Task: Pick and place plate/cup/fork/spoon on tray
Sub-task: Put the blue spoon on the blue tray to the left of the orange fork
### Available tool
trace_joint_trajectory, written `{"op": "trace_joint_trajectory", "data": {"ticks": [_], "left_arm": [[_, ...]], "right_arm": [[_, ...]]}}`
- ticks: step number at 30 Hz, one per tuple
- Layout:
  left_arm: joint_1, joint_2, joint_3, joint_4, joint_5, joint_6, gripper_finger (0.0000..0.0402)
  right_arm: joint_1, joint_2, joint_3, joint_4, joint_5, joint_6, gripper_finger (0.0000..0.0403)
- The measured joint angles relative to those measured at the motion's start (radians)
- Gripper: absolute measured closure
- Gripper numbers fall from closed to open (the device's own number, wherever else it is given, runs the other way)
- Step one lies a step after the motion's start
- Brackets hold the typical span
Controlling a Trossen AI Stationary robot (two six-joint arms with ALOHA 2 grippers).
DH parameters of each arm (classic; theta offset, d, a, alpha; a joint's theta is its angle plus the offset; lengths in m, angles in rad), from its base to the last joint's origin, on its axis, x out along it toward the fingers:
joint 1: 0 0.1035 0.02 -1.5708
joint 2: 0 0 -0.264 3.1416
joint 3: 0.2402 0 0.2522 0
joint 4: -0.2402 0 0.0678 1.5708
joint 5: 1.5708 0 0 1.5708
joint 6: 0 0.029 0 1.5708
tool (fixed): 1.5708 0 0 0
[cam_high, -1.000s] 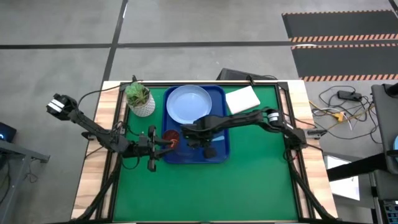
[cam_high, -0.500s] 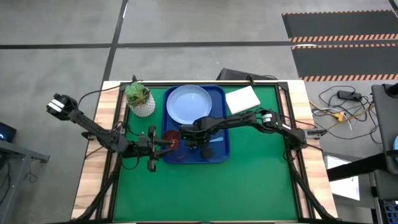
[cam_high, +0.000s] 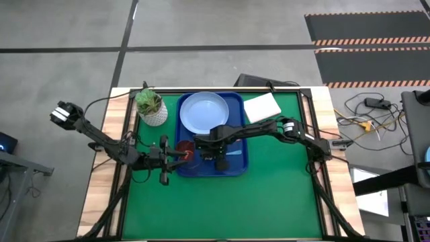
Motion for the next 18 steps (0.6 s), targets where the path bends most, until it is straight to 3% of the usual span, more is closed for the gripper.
{"op": "trace_joint_trajectory", "data": {"ticks": [5,10,14,18], "left_arm": [[-0.001,-0.032,-0.001,-0.004,-0.001,0.058,0.0292],[-0.006,-0.148,-0.029,-0.040,0.000,0.096,0.0292],[-0.006,-0.276,-0.056,-0.176,0.001,0.101,0.0292],[-0.006,-0.393,-0.114,-0.222,0.003,0.102,0.0292]], "right_arm": [[-0.001,-0.039,-0.002,-0.027,0.007,0.014,0.0318],[0.020,-0.121,-0.039,-0.066,-0.002,0.082,0.0311],[0.060,-0.225,-0.149,0.001,-0.004,0.117,0.0314],[0.104,-0.367,-0.329,0.189,-0.003,0.144,0.0326]]}}
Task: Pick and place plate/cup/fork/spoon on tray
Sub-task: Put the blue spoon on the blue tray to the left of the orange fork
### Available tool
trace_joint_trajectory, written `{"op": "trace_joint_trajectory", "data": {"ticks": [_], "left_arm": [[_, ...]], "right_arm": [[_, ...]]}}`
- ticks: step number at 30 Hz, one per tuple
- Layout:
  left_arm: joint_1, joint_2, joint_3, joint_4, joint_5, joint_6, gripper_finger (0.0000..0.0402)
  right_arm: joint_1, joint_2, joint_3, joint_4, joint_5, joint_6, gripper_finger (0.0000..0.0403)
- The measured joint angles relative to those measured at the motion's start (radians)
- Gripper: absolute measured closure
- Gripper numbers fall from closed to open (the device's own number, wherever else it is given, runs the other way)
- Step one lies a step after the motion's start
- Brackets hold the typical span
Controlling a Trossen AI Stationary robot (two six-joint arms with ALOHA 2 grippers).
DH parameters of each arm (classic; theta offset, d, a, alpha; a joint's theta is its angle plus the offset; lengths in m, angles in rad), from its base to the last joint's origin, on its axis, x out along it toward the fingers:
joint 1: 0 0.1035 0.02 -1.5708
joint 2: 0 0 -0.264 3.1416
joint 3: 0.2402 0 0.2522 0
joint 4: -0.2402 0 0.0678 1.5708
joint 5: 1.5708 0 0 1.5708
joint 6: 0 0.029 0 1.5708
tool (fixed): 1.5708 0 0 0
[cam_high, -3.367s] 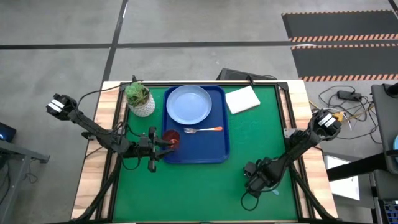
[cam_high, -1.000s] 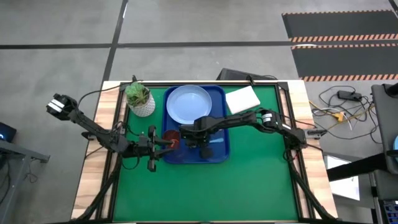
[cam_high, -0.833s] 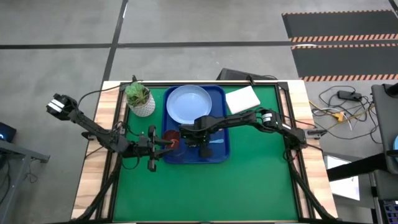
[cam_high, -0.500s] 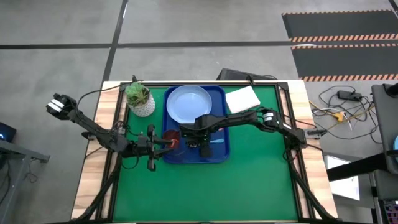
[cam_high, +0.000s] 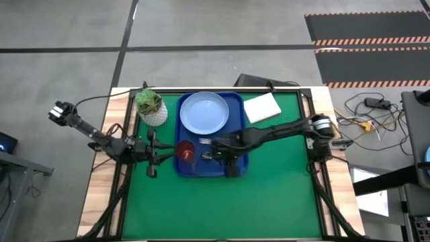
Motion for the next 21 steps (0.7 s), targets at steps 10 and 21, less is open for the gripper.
{"op": "trace_joint_trajectory", "data": {"ticks": [10,21], "left_arm": [[0.000,-0.250,-0.160,0.002,-0.003,-0.001,0.0335],[0.000,-0.379,-0.163,-0.110,-0.016,0.026,0.0397]], "right_arm": [[0.043,-0.347,-0.471,0.582,0.015,0.011,0.0353],[0.019,-0.662,-0.882,0.991,0.045,-0.121,0.0378]]}}
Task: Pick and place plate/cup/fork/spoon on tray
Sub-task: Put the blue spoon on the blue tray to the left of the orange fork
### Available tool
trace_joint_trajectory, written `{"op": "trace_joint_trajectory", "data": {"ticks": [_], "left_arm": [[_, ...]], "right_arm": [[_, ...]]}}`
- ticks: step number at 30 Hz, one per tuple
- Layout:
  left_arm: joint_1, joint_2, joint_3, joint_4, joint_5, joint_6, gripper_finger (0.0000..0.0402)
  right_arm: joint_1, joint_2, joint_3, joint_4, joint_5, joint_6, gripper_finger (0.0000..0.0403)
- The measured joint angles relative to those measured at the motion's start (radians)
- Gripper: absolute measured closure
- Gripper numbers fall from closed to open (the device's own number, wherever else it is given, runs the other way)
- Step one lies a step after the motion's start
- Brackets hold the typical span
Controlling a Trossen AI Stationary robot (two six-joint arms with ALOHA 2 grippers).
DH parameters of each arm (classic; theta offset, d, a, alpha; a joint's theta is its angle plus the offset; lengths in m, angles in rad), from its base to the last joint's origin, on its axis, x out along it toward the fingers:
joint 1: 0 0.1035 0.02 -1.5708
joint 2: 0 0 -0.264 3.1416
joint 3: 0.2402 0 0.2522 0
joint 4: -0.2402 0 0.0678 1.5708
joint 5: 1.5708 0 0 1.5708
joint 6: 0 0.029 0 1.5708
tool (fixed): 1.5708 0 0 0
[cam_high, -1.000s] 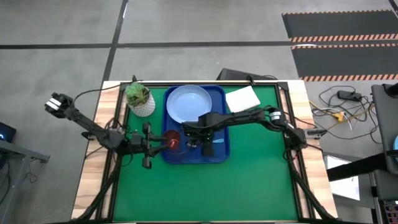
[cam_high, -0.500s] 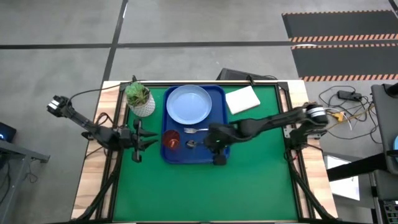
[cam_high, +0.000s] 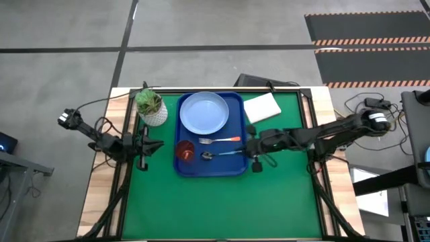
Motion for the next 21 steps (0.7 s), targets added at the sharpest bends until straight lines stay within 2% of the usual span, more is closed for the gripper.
{"op": "trace_joint_trajectory", "data": {"ticks": [10,21], "left_arm": [[0.000,-0.006,-0.001,-0.019,-0.011,0.007,0.0400],[0.000,-0.005,-0.002,-0.019,-0.019,0.006,0.0400]], "right_arm": [[-0.005,-0.283,-0.200,0.018,0.017,-0.045,0.0392],[-0.005,-0.482,-0.328,0.007,0.022,-0.052,0.0394]]}}
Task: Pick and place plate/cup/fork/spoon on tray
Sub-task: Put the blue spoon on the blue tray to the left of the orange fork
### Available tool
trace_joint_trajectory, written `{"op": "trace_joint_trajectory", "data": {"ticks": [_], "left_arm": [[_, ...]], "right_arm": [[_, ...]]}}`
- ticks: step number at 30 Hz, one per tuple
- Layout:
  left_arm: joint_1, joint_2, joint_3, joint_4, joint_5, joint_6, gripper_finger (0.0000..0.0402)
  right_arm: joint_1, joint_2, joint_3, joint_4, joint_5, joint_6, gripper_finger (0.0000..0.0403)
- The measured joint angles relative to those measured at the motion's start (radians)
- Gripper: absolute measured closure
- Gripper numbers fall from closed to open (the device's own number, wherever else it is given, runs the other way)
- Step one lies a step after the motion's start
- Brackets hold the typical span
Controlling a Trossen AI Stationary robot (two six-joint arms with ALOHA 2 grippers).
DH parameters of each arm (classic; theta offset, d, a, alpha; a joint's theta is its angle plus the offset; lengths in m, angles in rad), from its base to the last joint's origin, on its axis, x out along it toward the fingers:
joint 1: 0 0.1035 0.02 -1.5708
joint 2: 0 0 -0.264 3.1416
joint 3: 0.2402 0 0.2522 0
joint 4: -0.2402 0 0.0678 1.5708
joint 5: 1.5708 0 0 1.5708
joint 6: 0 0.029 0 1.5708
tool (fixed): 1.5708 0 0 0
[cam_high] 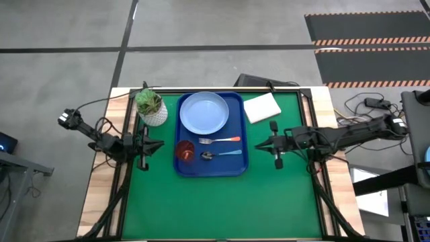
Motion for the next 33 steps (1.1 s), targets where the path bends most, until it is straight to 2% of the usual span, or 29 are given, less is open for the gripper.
{"op": "trace_joint_trajectory", "data": {"ticks": [16,23,26,28,33], "left_arm": [[0.000,0.022,-0.001,-0.001,-0.005,-0.001,0.0400],[0.000,0.045,-0.002,0.000,-0.047,-0.007,0.0400],[0.000,0.050,0.000,0.020,-0.090,-0.042,0.0400],[0.001,0.063,0.007,0.021,-0.094,-0.060,0.0401],[0.009,0.184,0.068,0.075,-0.099,-0.052,0.0401]], "right_arm": [[0.000,-0.262,-0.133,-0.050,0.075,-0.025,0.0394],[0.000,-0.297,-0.158,-0.049,0.110,0.016,0.0394],[0.000,-0.254,-0.145,-0.040,0.194,0.067,0.0394],[-0.001,-0.198,-0.131,-0.042,0.207,0.079,0.0394],[-0.005,0.009,-0.027,-0.041,0.250,0.080,0.0394]]}}
